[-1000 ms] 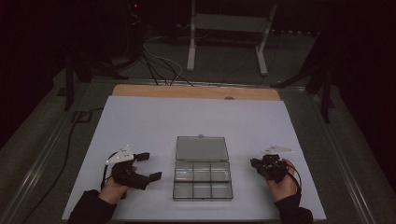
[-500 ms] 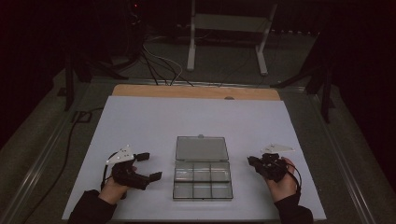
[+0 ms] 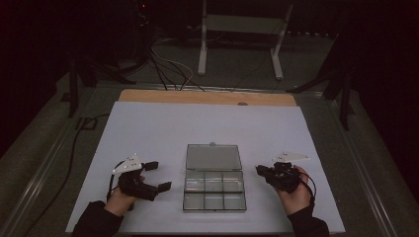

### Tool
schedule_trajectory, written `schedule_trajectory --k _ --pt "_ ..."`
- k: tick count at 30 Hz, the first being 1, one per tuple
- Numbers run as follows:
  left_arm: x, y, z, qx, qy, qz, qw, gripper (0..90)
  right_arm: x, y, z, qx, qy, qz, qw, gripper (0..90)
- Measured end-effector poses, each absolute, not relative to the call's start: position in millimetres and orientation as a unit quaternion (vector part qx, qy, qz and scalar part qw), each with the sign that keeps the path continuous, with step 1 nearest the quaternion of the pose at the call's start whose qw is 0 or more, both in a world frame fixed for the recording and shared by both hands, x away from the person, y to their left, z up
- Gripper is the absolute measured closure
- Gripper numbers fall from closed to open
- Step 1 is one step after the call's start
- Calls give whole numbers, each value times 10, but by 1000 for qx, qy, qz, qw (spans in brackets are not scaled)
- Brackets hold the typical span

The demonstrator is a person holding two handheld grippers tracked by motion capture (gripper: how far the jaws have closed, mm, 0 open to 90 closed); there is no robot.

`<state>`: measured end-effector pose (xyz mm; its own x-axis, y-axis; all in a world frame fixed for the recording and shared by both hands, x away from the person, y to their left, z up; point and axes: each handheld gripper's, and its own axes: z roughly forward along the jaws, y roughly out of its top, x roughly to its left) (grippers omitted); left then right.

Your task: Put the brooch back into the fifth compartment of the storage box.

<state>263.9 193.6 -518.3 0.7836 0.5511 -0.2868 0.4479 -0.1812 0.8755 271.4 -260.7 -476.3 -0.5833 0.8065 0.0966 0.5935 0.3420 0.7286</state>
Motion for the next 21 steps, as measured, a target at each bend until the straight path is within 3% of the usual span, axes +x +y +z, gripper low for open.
schedule_trajectory --k 21 --pt "2640 1936 -5184 767 326 48 550 10 2581 -2327 -4621 385 823 397 129 857"
